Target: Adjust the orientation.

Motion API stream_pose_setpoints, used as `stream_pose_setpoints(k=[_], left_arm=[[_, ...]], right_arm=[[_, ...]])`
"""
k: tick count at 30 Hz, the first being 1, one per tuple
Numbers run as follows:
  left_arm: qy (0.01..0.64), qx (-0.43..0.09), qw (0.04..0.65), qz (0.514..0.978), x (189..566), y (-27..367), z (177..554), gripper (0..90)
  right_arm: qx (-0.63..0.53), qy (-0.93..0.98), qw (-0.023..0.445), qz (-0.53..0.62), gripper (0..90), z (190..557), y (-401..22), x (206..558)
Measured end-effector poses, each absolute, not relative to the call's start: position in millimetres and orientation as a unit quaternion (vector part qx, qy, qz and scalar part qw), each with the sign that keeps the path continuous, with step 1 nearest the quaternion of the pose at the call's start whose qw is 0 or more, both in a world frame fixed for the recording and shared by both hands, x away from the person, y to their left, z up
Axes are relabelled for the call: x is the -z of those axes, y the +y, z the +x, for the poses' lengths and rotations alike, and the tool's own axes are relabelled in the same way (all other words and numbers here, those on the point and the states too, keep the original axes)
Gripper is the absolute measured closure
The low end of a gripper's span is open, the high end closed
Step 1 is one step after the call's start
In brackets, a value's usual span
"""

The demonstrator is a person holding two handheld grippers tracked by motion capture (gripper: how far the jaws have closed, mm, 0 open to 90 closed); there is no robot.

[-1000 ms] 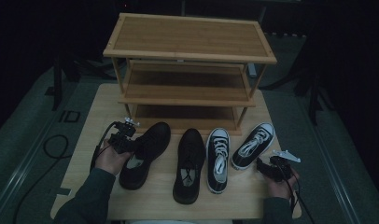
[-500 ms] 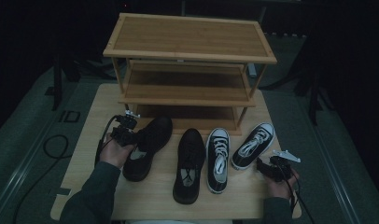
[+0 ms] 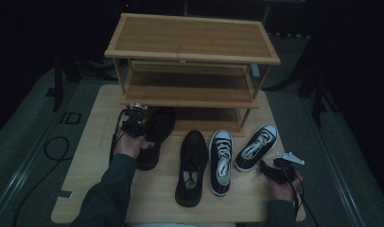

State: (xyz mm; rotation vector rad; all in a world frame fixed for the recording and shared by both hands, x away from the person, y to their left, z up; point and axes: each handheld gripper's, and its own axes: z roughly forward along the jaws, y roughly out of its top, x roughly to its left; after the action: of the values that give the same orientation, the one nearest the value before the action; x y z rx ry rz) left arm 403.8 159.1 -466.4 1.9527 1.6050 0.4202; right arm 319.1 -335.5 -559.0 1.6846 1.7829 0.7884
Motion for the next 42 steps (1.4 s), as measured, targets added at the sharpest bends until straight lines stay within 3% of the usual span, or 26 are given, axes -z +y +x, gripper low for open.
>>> stream_pose_setpoints(k=[10,15,18,20,29,42], left_arm=[[0.649,-0.188,0.317,0.665,475.6,148.0,414.4,84.8],[0.647,-0.195,0.323,0.663,477.3,145.3,414.4,78.6],[0.631,-0.185,0.324,0.68,476.6,147.3,413.3,62.0],[0.628,-0.181,0.323,0.684,476.1,148.2,412.8,56.5],[0.596,-0.174,0.331,0.711,460.0,155.8,395.0,52.8],[0.53,-0.157,0.397,0.732,437.0,171.7,359.6,53.1]], right_arm=[[-0.294,0.665,0.279,0.628,28.1,319.1,-335.5,559.0],[-0.294,0.664,0.279,0.628,28.1,319.2,-335.5,559.0],[-0.294,0.665,0.279,0.628,28.1,319.2,-335.5,559.0],[-0.294,0.665,0.279,0.628,28.1,319.1,-335.6,559.0],[-0.294,0.665,0.279,0.628,28.1,319.1,-335.5,559.0],[-0.294,0.665,0.279,0.628,28.1,319.1,-335.5,559.0]])
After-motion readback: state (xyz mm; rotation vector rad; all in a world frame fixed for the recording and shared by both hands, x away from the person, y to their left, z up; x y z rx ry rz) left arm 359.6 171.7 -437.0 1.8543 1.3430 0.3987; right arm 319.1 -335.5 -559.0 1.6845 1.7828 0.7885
